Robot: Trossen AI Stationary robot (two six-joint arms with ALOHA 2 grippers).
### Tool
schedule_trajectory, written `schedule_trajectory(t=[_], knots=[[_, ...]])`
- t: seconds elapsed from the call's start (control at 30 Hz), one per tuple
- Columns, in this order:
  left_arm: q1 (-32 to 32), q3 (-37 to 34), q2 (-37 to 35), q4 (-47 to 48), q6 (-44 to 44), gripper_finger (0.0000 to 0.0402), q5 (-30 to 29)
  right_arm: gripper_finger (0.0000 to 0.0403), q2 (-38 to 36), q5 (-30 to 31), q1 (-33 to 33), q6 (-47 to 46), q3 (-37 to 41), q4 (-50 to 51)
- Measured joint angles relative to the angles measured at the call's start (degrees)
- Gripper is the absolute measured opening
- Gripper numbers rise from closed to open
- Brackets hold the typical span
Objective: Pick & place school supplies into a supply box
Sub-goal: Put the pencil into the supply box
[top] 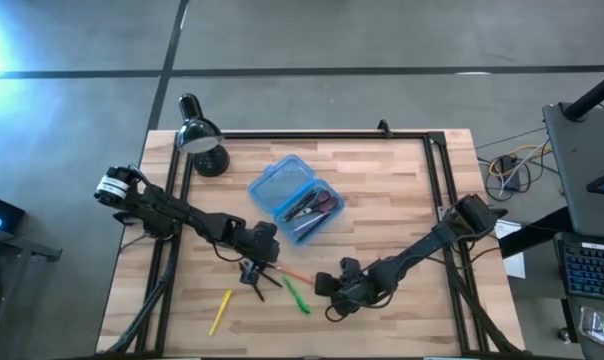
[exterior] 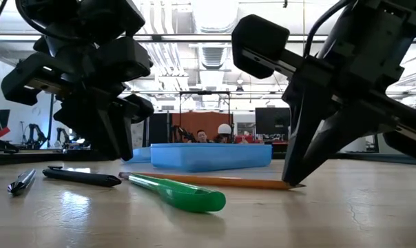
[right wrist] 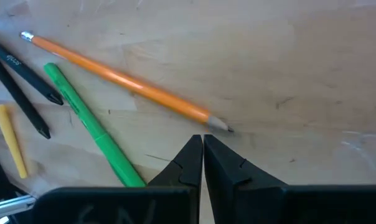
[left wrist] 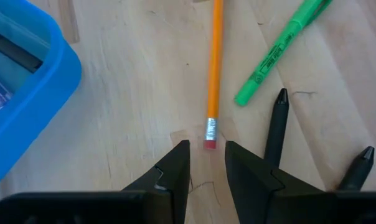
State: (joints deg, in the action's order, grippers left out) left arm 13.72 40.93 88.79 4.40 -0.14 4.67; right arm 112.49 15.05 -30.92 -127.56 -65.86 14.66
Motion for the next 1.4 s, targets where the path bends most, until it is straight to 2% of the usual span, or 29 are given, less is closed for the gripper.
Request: schedule_trajectory(t=[0.23,0.47,0.77,1.4], knots=[[0.00,0.00,0.00,0.04,-0.04,0.0085,0.00,0.0009,-0.05,0.25,-0.04,0.02,0.72,-0.28],[0.00,0.00,0.00,-0.17,-0.31,0.0085,0.00,0.0009,-3.64,4.59,-0.04,1.88,-0.62,3.99],[-0.37,0.00,0.00,-0.34,-0.32,0.0085,0.02,0.0009,-1.44,1.62,0.07,1.33,0.18,2.45],[-0.61,0.00,0.00,-0.44,0.77,0.0085,-1.08,0.0009,-1.64,1.63,0.17,1.50,0.52,2.23]])
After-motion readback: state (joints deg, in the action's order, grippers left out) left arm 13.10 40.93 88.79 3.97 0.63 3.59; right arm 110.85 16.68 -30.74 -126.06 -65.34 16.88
